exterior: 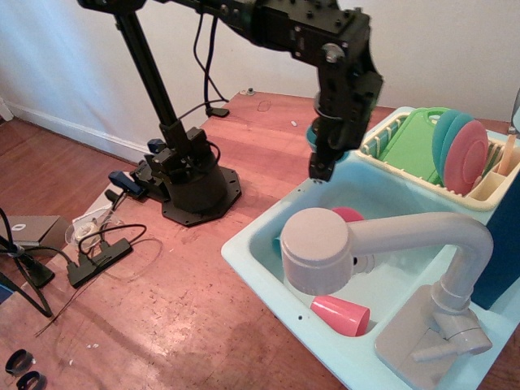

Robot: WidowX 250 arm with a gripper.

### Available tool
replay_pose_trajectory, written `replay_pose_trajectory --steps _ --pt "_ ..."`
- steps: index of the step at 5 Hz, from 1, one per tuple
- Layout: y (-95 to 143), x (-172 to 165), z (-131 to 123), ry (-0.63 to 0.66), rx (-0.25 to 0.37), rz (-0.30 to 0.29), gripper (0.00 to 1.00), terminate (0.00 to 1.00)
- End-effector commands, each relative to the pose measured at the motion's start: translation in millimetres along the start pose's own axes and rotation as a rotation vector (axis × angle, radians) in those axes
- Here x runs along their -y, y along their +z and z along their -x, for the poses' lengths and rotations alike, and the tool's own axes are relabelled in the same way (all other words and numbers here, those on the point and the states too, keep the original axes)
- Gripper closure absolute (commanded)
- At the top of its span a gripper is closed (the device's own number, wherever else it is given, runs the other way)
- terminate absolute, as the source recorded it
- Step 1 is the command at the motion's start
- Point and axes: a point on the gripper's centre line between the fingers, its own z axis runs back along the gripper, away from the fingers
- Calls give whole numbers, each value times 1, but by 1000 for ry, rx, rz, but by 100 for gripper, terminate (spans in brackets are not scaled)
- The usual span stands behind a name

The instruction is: Put cup from anywhere into sink

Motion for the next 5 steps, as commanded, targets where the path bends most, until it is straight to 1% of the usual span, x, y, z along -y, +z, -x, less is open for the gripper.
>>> replay_pose_trajectory --steps 1,2,3,4,5 --pt "7 9 -15 -18 73 28 100 0" --pt "8 18 -22 -45 82 24 100 0" --pt "4 33 -36 -95 79 30 100 0" --pt "1 33 -36 -152 42 46 100 0" --pt "6 24 -28 -116 57 55 0 100"
